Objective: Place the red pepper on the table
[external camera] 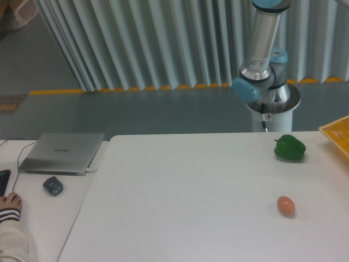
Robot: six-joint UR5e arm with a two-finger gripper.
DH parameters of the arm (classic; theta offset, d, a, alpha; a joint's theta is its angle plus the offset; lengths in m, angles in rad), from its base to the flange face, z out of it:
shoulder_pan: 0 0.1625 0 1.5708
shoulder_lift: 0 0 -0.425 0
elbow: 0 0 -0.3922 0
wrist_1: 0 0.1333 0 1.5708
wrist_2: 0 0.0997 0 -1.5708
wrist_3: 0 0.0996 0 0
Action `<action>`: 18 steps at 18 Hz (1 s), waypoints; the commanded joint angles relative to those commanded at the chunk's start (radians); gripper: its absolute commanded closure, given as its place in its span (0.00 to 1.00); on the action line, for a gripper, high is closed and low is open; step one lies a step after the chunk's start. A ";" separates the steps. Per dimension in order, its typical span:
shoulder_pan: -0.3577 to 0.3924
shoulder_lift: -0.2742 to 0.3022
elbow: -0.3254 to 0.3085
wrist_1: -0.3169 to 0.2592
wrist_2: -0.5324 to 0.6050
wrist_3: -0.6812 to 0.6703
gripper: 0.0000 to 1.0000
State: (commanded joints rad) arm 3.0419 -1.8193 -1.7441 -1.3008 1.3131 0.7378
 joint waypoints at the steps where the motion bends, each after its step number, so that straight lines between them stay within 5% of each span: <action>1: 0.008 0.000 0.000 -0.002 0.000 0.003 0.00; 8: -0.014 -0.005 0.077 0.003 -0.015 0.000 0.00; 11: 0.009 -0.003 0.064 0.003 -0.067 0.000 0.00; 18: 0.020 0.002 0.037 -0.009 0.014 0.015 0.00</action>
State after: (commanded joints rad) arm 3.0619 -1.8178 -1.7074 -1.3100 1.3268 0.7532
